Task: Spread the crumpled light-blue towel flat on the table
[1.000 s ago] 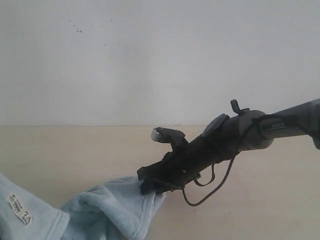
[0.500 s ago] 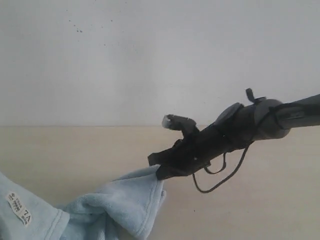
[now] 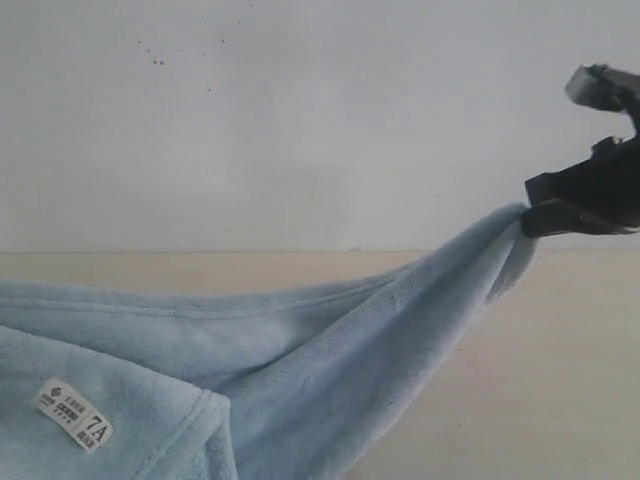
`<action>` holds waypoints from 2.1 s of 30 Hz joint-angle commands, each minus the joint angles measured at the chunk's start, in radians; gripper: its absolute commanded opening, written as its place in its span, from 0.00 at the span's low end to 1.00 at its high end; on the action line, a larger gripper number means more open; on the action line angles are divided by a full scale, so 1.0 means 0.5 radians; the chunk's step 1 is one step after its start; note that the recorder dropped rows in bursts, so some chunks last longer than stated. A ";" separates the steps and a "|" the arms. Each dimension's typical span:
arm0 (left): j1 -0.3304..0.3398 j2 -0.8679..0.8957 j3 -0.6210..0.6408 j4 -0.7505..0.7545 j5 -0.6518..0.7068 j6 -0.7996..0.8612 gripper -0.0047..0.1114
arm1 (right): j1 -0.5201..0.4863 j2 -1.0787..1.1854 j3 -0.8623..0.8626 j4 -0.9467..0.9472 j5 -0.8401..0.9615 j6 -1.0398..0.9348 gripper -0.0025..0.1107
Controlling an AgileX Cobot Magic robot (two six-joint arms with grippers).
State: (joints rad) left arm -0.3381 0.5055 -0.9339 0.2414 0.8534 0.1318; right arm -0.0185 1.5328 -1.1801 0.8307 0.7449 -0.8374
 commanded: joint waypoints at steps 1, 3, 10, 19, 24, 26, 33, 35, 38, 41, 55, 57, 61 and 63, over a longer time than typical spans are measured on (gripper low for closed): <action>0.005 -0.063 0.005 0.041 -0.065 -0.024 0.07 | -0.065 -0.225 0.010 -0.061 0.062 0.044 0.02; 0.005 -0.077 0.005 0.066 -0.065 -0.024 0.07 | -0.065 -0.289 0.010 -0.152 0.072 0.127 0.02; -0.092 -0.081 0.047 0.064 -0.079 -0.024 0.07 | -0.065 -0.477 0.010 -0.772 0.085 0.574 0.02; -0.205 -0.028 0.464 0.055 -0.470 0.179 0.07 | -0.065 -0.592 0.010 -0.820 0.127 0.617 0.02; -0.205 0.146 0.574 0.261 -0.824 0.256 0.07 | -0.065 -0.626 0.010 -0.820 0.099 0.630 0.02; -0.205 0.256 0.574 0.351 -1.006 0.247 0.07 | -0.065 -0.629 0.010 -0.820 0.103 0.630 0.02; -0.205 0.665 0.572 0.342 -1.234 -0.017 0.07 | -0.065 -0.629 0.010 -0.820 0.173 0.649 0.02; -0.205 0.691 0.629 0.286 -1.220 0.003 0.07 | -0.065 -0.629 0.025 -0.820 0.204 0.649 0.02; -0.205 0.665 0.763 0.212 -1.220 0.015 0.07 | -0.065 -0.658 0.126 -0.839 0.132 0.649 0.02; -0.205 0.582 0.887 0.199 -1.235 0.021 0.07 | -0.065 -0.671 0.237 -0.861 0.049 0.649 0.02; -0.205 0.298 0.915 0.054 -1.001 -0.311 0.71 | -0.065 -0.685 0.320 -0.845 -0.006 0.645 0.02; -0.205 0.298 0.915 0.054 -0.954 -0.381 0.68 | -0.065 -0.700 0.320 -0.844 -0.006 0.645 0.02; -0.205 0.276 0.903 0.058 -0.978 -0.391 0.60 | -0.062 -0.750 0.320 -0.837 -0.006 0.645 0.02; -0.205 0.284 0.900 0.110 -1.042 -0.404 0.60 | -0.062 -0.751 0.320 -0.823 -0.001 0.645 0.02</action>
State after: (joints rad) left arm -0.4375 0.6545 -0.4796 0.2834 0.3651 -0.0465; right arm -0.0472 1.1700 -1.0225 0.4083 0.7518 -0.5143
